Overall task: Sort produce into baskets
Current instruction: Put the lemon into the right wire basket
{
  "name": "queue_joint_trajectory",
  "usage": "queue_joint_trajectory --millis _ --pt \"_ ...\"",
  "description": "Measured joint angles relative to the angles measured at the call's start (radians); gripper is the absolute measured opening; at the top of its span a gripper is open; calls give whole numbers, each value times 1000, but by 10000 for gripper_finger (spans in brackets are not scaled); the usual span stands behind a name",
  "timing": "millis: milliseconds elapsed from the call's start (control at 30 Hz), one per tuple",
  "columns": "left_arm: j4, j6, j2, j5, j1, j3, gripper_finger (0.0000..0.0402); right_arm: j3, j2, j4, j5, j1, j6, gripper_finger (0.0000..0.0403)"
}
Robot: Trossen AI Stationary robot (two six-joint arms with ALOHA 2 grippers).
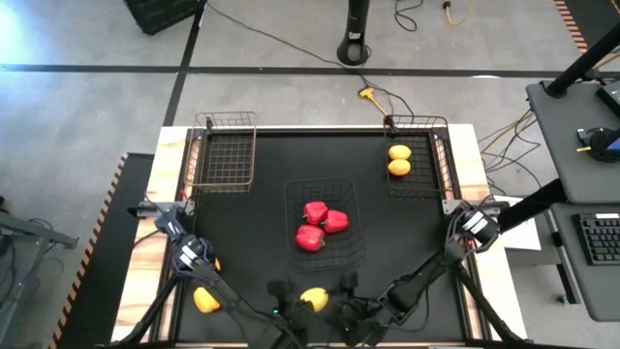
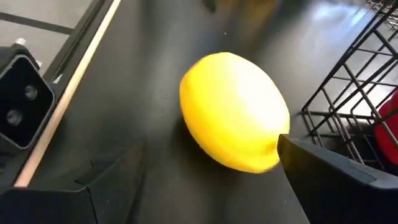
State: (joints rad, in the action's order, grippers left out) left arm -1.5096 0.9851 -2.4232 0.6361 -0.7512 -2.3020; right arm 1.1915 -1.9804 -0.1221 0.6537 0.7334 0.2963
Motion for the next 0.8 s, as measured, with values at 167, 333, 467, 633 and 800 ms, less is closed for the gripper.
queue_joint_trajectory --millis 167,333,467,633,800 --pt "-41 68 0 10 -13 27 351 0 0 -10 1 -3 -14 354" --pt "2 141 -16 46 5 106 351 0 -1 -17 1 -7 -17 354" --pt "130 157 -20 71 3 187 351 -2 -6 -16 -1 -7 -16 354" --pt "307 124 -19 90 8 270 351 -3 -6 -16 -4 -8 -13 354" --pt "397 120 -19 114 24 312 351 -3 -5 -12 0 -10 9 354"
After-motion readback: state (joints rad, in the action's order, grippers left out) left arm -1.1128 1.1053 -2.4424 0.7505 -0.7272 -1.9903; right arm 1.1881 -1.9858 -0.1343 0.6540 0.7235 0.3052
